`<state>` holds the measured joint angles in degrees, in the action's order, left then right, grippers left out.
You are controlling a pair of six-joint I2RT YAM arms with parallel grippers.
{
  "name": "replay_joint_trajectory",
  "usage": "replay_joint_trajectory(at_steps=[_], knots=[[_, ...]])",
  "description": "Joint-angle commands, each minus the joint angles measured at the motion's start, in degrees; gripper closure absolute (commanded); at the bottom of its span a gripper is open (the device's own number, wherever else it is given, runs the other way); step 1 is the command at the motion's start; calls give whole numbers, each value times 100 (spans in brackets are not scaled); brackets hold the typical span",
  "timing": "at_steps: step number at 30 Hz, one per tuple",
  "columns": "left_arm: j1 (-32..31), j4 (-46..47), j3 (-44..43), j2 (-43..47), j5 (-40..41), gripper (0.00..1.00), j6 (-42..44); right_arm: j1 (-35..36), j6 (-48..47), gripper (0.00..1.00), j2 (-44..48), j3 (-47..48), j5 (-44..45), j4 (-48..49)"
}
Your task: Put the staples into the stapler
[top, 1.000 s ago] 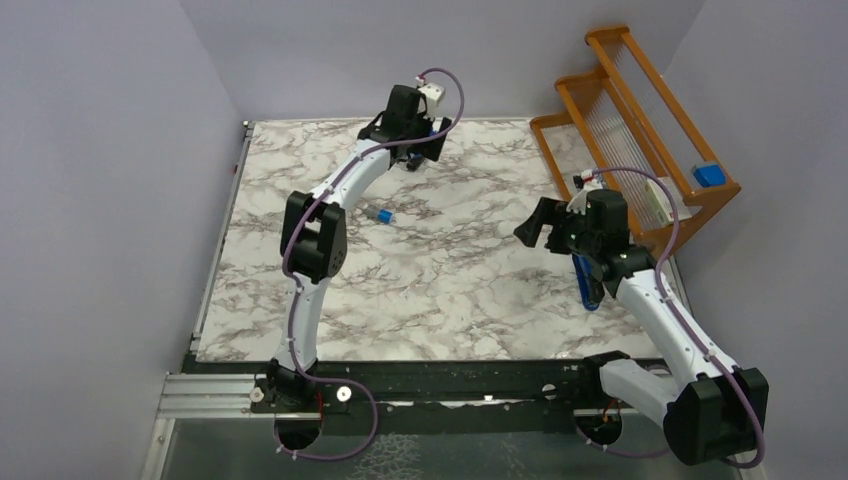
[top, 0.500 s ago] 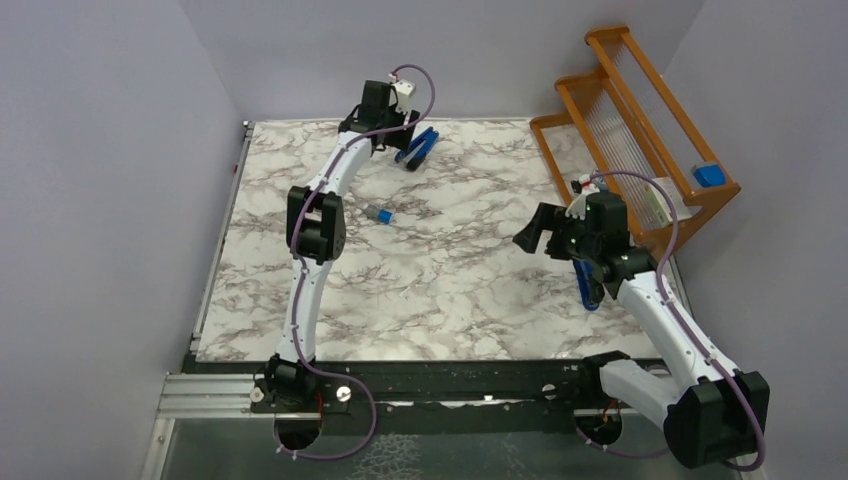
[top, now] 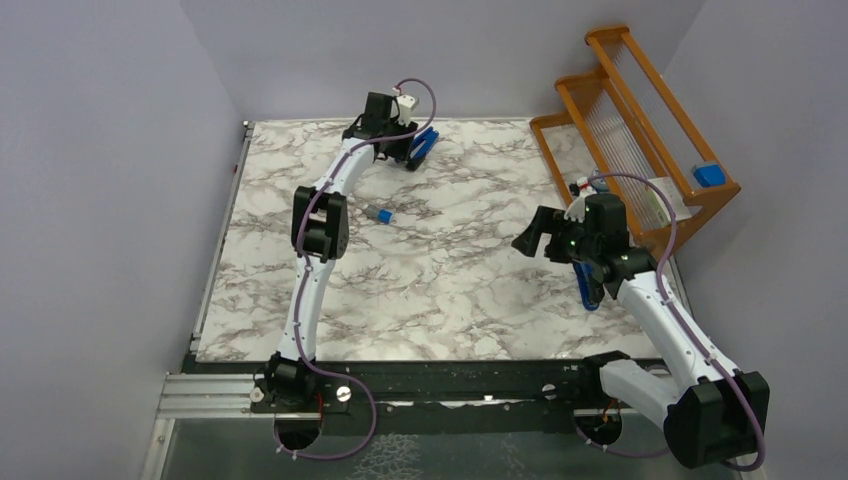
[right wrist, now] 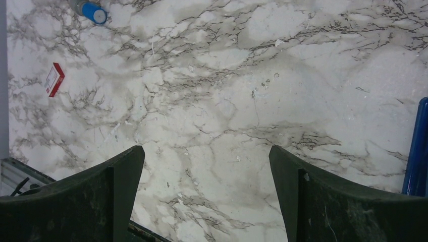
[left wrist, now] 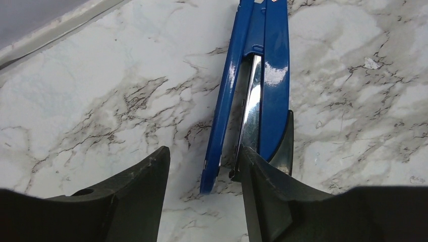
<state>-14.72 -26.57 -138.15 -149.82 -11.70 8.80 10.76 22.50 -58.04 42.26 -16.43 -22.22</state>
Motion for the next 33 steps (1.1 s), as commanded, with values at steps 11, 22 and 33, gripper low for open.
replay_joint_trajectory(at_steps=[11,22,33], knots=[[66,179,-230,-284,-64,53,-130,-31,101,5,123,29,-234,-221],[57,188,-95,-339,-216,79,-208,-31,114,5,110,30,-255,-210],[57,193,484,481,-629,100,-640,-31,486,5,343,-37,-67,154]])
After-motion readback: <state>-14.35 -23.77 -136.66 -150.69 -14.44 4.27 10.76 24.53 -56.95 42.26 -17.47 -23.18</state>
